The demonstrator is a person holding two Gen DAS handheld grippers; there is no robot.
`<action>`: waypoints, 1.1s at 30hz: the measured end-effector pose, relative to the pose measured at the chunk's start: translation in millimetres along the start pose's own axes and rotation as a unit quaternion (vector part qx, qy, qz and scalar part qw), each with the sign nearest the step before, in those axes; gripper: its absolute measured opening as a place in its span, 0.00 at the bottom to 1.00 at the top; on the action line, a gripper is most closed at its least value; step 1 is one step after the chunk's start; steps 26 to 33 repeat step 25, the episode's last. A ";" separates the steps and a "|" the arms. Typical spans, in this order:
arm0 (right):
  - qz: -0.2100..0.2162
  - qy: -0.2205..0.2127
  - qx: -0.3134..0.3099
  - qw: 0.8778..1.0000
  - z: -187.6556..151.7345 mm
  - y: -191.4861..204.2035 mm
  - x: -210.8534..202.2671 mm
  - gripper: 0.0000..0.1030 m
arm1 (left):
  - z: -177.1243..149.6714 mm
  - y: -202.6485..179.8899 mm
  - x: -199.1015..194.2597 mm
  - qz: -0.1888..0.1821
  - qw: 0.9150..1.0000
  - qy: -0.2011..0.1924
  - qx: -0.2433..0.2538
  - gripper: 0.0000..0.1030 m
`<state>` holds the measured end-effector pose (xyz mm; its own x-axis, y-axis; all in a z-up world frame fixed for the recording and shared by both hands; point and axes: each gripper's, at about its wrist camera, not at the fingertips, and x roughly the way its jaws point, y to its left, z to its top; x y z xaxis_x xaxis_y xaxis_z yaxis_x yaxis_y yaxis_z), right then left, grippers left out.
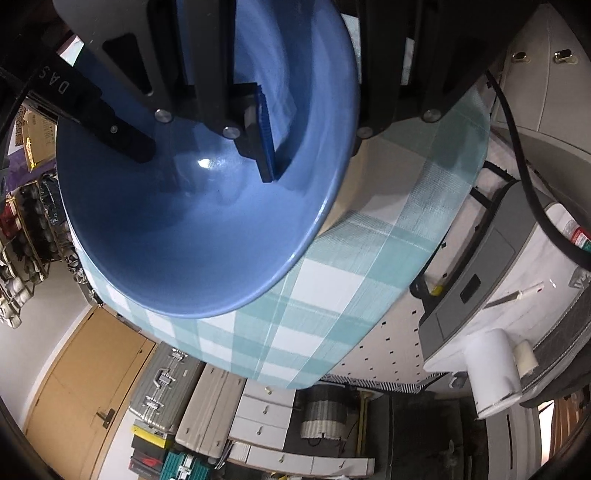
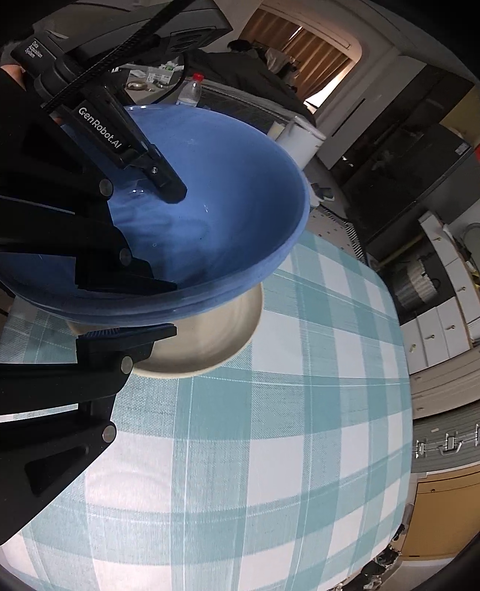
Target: Organize plates and bowls
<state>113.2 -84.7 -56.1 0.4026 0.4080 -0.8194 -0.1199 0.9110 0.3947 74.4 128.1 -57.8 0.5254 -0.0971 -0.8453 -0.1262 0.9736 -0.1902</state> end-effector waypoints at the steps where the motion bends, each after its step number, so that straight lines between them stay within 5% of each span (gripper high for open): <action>1: -0.002 0.004 0.000 1.000 1.3 -0.3 4.0 0.16 | 0.2 2.1 4.0 0.001 1.000 0.004 -0.001 0.22; 14: -0.034 0.024 -0.014 0.999 14.1 3.5 23.8 0.16 | 5.9 12.9 29.2 0.007 0.999 0.038 -0.016 0.24; 33: -0.033 0.010 -0.022 0.999 15.1 6.6 18.9 0.25 | 6.9 14.1 27.8 0.017 0.999 0.028 -0.014 0.29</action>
